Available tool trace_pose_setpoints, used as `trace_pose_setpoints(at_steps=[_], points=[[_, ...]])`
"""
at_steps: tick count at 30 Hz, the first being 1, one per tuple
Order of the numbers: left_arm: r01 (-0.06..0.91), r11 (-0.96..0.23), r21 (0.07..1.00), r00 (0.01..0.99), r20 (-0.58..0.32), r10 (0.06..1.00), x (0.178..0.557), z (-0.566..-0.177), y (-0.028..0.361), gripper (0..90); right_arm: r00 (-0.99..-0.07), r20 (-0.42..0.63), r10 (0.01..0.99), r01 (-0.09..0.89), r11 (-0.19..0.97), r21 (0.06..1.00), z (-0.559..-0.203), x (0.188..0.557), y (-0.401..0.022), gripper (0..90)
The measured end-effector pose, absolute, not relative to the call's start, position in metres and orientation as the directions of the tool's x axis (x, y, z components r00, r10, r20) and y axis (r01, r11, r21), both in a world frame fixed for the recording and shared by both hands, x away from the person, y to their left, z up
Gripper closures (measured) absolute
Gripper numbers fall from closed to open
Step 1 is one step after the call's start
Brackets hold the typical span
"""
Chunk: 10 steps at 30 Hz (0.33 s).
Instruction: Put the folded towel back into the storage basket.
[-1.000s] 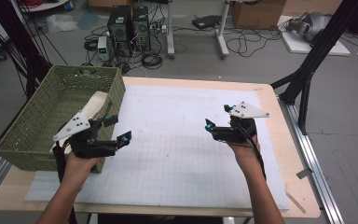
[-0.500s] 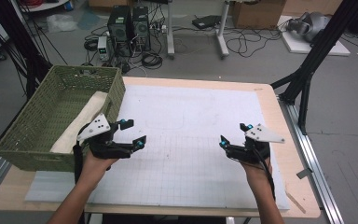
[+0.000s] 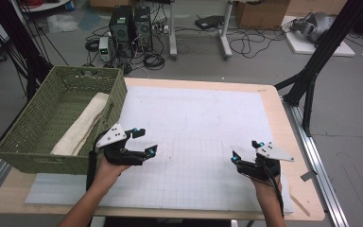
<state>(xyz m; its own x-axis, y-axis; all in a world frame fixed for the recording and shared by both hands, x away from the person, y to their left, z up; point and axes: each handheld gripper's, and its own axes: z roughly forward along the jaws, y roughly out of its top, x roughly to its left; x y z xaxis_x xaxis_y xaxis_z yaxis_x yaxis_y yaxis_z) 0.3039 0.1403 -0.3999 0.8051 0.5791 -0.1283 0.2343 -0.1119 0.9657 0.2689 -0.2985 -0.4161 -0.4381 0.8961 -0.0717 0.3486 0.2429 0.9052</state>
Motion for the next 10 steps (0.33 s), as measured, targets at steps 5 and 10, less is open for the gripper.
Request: trace_pose_setpoints(at_steps=[5, 10], points=[[0.24, -0.117, 0.964, 0.804, -0.13, 0.58, 0.3039, -0.4036, 0.1384, 20.5, -0.442, -0.084, 0.893, 0.338, 0.252, 0.907, -0.4153, 0.2688, -0.2979, 17.0], [0.24, -0.117, 0.964, 0.804, -0.129, 0.581, 0.3043, -0.4047, 0.1364, 20.5, -0.444, -0.091, 0.891, 0.336, 0.26, 0.905, -0.4148, 0.2675, -0.2988, 17.0]])
